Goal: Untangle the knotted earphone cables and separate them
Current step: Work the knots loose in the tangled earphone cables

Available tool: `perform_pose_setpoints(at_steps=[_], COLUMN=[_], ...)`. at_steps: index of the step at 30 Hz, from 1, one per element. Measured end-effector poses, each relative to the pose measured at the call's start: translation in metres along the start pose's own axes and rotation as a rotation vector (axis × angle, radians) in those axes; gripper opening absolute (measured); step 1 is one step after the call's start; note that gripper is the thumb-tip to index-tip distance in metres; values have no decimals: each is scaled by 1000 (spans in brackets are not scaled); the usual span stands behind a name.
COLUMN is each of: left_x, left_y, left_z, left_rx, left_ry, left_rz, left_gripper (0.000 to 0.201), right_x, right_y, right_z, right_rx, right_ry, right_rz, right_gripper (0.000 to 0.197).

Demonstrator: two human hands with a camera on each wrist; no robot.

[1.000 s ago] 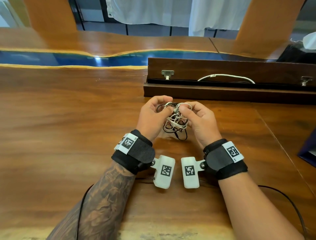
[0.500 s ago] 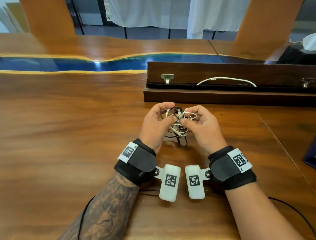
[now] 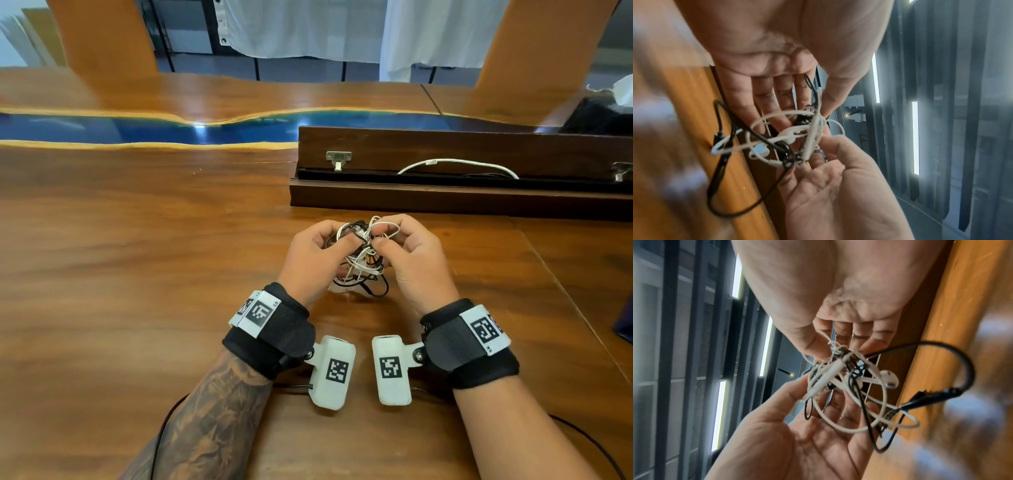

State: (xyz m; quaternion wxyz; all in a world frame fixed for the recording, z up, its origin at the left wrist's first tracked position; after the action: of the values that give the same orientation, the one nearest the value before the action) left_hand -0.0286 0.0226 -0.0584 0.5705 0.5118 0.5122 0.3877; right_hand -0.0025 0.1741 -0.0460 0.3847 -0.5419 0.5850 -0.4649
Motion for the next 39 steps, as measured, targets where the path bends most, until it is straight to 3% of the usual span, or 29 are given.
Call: perform_pose_setpoints(at_steps=[5,8,12,18,21,32,39], left_x=[0,-1,-3,-8,-7,-2,-4], left_y=[4,5,4,2,0,1,-2], left_z=[1,2,2,-2,-3,0,-3], left_rx=[-9,12,38,5,-17,-82,-66], left_ry=[-34,-21,5,25,34,-49,13], left_rz=[63,55,26,175,174,376,408], left_gripper=[17,16,16,12,7,20,11], right_x=[0,0,0,3,3,4,3], right_y=[-2,-2,-2,-3,-4,0,1], right_z=[2,2,2,1,1,2,1], right_rx=[4,2,-37,-62,-33,4,84], right_ry=[-11,-3,61,-1,-13,-74,106], right_rz=[-7,-23,6,85,66,-6,-192], right_gripper=[24,8,20,31,27,21,13])
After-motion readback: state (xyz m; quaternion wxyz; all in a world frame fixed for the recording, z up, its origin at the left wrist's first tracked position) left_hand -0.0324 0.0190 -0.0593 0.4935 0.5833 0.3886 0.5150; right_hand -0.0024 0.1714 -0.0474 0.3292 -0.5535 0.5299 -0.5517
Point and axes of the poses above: each hand's wrist, its own z-axis away from the middle knuckle, its own x-axis out of the palm, y = z × x, the point moved 4 cm from there along -z, towards the middle knuckle, and after that the axes turned 12 degrees about -z, right-handed, at the moved point
